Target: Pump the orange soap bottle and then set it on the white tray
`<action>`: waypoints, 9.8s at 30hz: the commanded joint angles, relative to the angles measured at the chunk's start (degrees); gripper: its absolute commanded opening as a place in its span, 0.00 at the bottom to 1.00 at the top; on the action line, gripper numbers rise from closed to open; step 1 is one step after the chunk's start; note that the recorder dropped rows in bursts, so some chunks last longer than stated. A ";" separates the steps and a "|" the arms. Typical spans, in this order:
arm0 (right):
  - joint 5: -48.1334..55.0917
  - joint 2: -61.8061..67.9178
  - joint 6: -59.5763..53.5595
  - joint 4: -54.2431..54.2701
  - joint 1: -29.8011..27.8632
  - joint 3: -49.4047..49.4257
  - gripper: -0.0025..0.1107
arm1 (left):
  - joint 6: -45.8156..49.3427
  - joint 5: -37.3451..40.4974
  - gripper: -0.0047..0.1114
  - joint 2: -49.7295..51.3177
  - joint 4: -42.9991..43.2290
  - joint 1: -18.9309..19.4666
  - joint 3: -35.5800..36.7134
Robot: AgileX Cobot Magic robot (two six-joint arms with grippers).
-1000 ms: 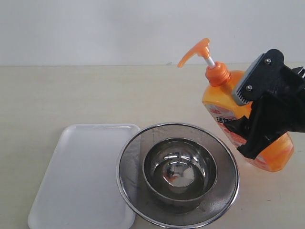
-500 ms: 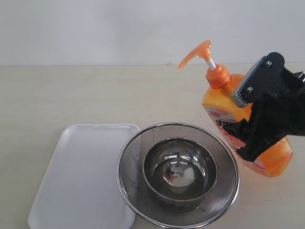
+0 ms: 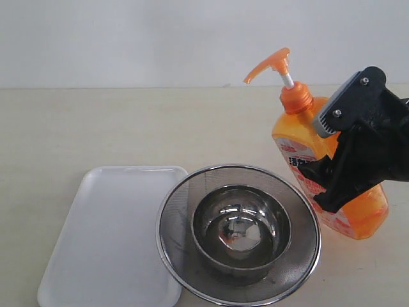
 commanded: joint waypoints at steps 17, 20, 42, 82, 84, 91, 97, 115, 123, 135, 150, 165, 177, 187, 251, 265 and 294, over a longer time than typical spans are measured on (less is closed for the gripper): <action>2.90 4.86 -0.76 1.62 -0.54 -3.71 0.02 | -30.97 -49.38 0.08 13.36 43.95 0.00 -4.79; 2.56 4.86 -0.76 1.48 -0.54 -3.71 0.02 | -38.69 -54.77 0.08 21.35 55.28 0.00 -8.84; 3.42 4.86 -0.76 -5.35 -0.54 -2.75 0.02 | -55.46 -68.67 0.08 49.97 52.42 0.00 -14.97; 7.86 1.45 -0.76 -7.91 -0.54 1.81 0.02 | -82.57 -53.15 0.08 89.17 80.04 -26.66 -61.37; 8.66 1.32 -0.76 -7.82 -0.54 1.81 0.02 | -82.57 -53.15 0.08 89.17 80.04 -26.66 -61.37; 9.24 1.32 -0.76 -7.54 -0.54 1.81 0.02 | -82.88 -51.96 0.08 89.17 81.01 -26.78 -61.37; 8.78 1.32 -0.76 -7.54 -0.54 1.81 0.02 | -84.46 -51.96 0.08 90.23 82.03 -26.79 -61.37; 8.25 1.32 -0.68 -7.54 -0.54 1.81 0.02 | -86.02 -53.92 0.08 93.31 82.96 -26.79 -64.50; 8.25 1.32 -0.68 -7.54 -0.54 1.81 0.02 | -87.20 -54.18 0.08 93.46 84.41 -26.79 -64.50; 7.58 1.32 -0.68 -7.54 -0.54 1.81 0.02 | -89.28 -55.38 0.08 95.24 89.02 -26.79 -64.50; 7.48 1.32 -0.68 -7.54 -0.54 1.81 0.02 | -94.64 -56.73 0.08 95.24 96.37 -26.79 -64.50; 6.86 1.32 -0.68 -7.54 -0.54 1.81 0.02 | -94.64 -56.60 0.08 95.24 96.37 -26.79 -64.50; 1.68 -0.01 -0.68 -1.18 -0.54 1.69 0.02 | -94.64 -52.66 0.08 88.79 96.37 -26.79 -67.57; 0.09 -3.45 -0.68 5.35 -0.54 -4.42 0.02 | -95.08 -52.38 0.08 84.05 97.96 -26.79 -67.24; -7.70 -3.45 -0.56 9.48 -0.54 -16.15 0.02 | -101.99 -46.04 0.08 84.16 97.31 -42.61 -25.14; -7.98 -3.45 -0.56 9.48 -0.54 -16.15 0.02 | -85.02 -43.82 0.08 88.49 81.84 -42.61 -25.14; -9.07 -3.45 -0.68 9.48 -0.54 -16.15 0.02 | -78.18 -35.30 0.08 88.49 74.89 -42.61 -28.62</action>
